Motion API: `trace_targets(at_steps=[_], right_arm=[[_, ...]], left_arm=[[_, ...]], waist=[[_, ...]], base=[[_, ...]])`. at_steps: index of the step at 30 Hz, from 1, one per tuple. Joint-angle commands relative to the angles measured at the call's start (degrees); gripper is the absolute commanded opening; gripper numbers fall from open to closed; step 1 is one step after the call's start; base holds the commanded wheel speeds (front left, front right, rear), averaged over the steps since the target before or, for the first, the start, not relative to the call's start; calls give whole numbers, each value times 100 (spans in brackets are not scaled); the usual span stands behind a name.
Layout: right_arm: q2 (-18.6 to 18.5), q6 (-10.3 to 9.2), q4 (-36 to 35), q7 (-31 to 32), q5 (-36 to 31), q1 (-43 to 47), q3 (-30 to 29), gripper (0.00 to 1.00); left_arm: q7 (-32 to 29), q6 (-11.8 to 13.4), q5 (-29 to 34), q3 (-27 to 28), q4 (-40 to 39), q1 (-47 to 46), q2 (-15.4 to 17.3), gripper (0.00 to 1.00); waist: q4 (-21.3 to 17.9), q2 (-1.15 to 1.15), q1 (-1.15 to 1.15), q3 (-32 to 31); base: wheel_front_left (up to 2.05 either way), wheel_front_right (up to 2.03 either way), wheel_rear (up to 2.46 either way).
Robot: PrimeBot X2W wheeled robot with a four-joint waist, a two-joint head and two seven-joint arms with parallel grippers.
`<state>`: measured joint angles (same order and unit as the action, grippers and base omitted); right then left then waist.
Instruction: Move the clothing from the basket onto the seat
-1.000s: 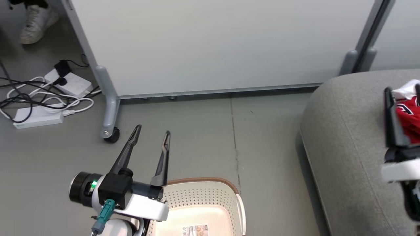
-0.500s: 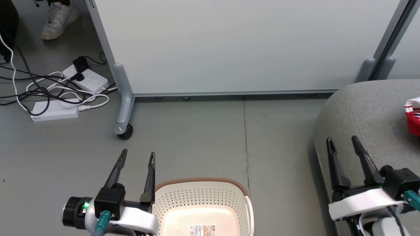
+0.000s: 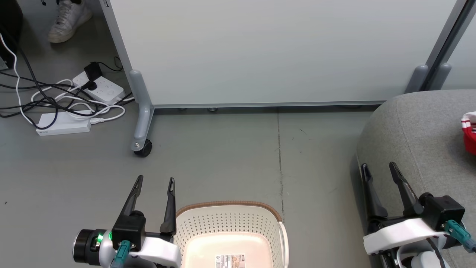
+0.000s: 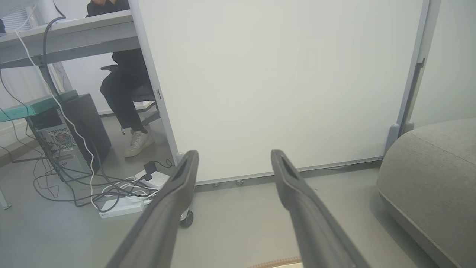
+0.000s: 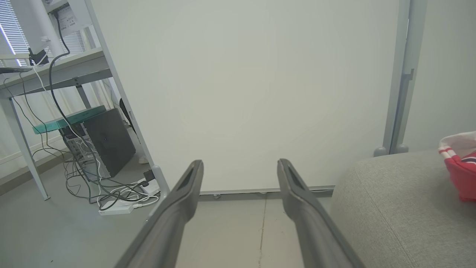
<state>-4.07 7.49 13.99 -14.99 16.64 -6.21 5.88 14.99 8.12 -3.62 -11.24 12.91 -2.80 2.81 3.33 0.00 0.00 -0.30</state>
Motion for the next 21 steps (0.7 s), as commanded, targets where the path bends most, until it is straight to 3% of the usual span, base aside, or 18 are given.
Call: trace_targets(at_steps=[1, 14, 21], right_arm=[[-8, 1, 23, -23, -39, 11, -6, 100], [-30, 1, 40, -23, -46, 9, 13, 100], [-17, 1, -37, -23, -33, 27, -42, 100]], left_arm=[[20, 14, 4, -10, -2, -83, 18, 100], [20, 121, 43, -80, 42, -86, 19, 100], [20, -75, -181, -99, 5, -123, 19, 100]], waist=[[2, 0, 0, 2], [-9, 0, 0, 14], [-9, 0, 0, 22]], base=[[0, 0, 0], [0, 0, 0], [0, 0, 0]])
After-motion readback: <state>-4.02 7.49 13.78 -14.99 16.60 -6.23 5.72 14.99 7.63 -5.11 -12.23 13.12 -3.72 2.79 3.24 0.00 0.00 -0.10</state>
